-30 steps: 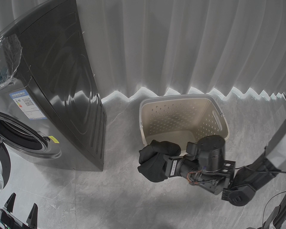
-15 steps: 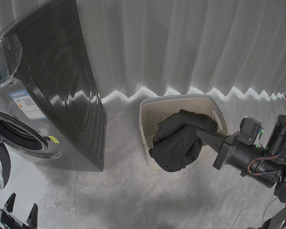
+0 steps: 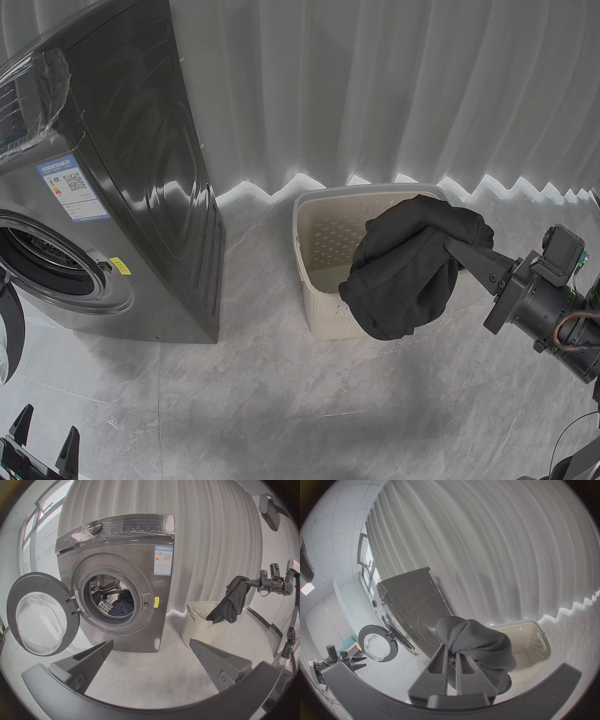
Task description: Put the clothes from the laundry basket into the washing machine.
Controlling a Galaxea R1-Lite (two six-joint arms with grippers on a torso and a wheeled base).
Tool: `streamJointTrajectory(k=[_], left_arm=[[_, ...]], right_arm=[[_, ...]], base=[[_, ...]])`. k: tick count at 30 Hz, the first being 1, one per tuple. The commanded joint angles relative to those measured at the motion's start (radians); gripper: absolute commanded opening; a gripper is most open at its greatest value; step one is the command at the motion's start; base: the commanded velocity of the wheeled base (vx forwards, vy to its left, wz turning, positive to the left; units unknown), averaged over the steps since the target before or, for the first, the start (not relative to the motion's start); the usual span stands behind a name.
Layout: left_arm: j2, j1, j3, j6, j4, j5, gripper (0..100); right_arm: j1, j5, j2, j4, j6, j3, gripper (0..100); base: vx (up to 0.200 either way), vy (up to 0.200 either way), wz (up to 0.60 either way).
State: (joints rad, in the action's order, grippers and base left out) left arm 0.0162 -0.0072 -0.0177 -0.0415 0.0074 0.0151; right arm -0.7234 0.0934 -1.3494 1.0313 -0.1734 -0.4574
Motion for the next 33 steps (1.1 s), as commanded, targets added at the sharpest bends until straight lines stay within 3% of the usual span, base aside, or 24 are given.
streamJointTrajectory(k=[1, 5, 14, 33], left_arm=[[-0.016, 0.000, 0.018, -0.003, 0.000, 0.000, 100], [-0.016, 0.000, 0.018, -0.006, 0.000, 0.000, 100], [-0.016, -0.002, 0.016, 0.000, 0.000, 0.000, 100], [-0.016, -0.002, 0.016, -0.003, 0.000, -0.001, 100]], right_arm=[[-0.010, 0.000, 0.001, 0.000, -0.008, 0.006, 0], [-0.014, -0.001, -0.022, 0.001, -0.017, 0.006, 0], [-0.014, 0.000, -0.022, 0.029, -0.015, 0.005, 0], [-0.005, 0.000, -0.022, 0.058, -0.028, -0.007, 0]], base=[[-0.200, 0.000, 0.00], [-0.200, 0.000, 0.00], [0.000, 0.000, 0.00], [0.000, 0.200, 0.00]])
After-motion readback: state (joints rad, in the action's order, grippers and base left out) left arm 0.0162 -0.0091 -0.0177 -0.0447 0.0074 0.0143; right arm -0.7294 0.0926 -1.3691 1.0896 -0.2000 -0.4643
